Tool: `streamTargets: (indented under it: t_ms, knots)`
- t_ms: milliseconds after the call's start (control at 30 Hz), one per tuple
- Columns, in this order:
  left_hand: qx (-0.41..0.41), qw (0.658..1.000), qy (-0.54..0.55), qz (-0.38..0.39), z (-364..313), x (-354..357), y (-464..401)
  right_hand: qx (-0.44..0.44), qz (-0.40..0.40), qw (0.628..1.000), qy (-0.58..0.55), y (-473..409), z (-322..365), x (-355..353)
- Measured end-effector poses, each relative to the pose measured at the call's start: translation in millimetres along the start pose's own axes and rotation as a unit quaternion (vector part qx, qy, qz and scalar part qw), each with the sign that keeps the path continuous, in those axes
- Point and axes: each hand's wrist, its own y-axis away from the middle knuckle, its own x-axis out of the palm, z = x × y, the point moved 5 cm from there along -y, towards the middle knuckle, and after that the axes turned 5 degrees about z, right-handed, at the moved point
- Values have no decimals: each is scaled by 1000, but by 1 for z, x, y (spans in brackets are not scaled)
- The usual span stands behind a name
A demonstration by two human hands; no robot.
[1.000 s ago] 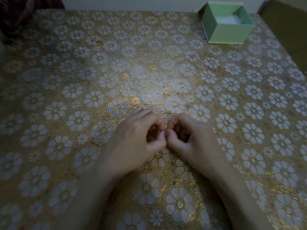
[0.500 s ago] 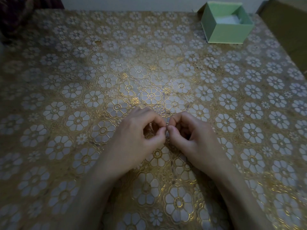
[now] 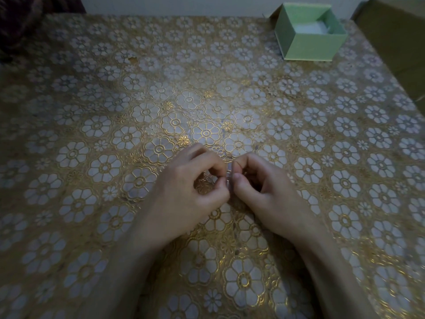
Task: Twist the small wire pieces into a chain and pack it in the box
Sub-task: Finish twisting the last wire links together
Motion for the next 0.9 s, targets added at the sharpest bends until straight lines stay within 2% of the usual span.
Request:
streamTargets:
  t_ms: [133, 233, 533, 900]
  knots:
    - [-8, 1000, 4, 13, 2, 4, 0, -31, -8, 999, 24, -1, 5, -2]
    - [-8, 1000, -9, 11, 3, 4, 1, -36, -9, 999, 0, -1, 7, -3]
    - [-16, 998, 48, -22, 5, -4, 1, -28, -5, 996, -80, -2, 4, -5]
    - [-22, 998, 58, -25, 3, 1, -1, -37, 3, 998, -55, -2, 7, -6]
